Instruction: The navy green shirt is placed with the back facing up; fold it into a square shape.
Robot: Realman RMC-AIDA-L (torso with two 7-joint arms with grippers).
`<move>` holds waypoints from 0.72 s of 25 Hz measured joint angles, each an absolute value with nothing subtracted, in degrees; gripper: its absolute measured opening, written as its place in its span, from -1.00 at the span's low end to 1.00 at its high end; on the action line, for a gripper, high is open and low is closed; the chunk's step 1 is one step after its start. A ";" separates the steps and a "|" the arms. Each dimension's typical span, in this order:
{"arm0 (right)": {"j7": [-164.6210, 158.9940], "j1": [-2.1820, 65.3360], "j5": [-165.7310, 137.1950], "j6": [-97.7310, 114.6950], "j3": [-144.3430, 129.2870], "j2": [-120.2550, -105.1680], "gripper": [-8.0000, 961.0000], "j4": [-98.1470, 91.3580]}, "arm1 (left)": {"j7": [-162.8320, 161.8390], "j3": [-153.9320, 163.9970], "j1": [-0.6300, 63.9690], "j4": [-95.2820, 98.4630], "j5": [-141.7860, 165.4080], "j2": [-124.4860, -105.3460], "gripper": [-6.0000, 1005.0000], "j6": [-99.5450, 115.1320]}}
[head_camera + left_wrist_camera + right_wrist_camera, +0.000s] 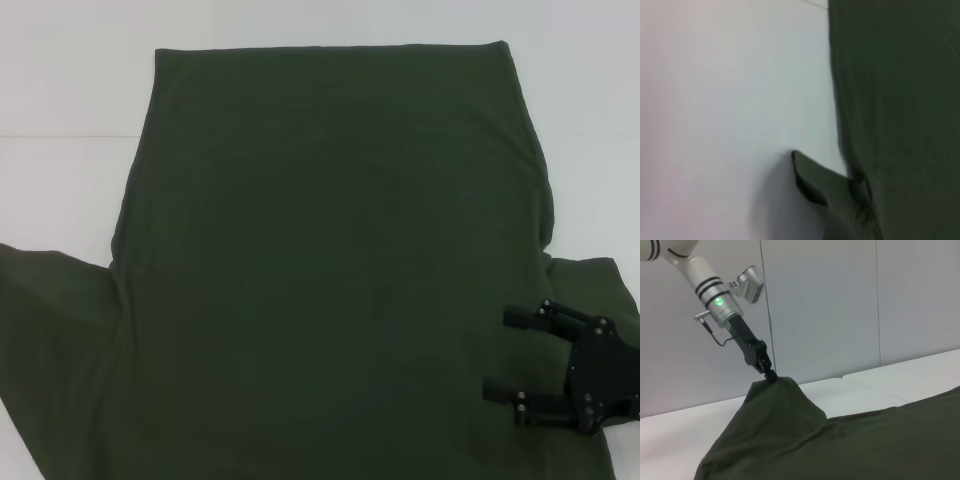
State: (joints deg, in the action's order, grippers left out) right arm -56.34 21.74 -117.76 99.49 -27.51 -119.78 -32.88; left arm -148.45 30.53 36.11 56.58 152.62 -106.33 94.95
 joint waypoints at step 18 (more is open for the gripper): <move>-56.33 21.70 -117.77 99.49 -27.51 -119.86 0.96 -32.73 | -148.65 31.06 39.19 59.78 149.61 -109.98 -0.97 99.25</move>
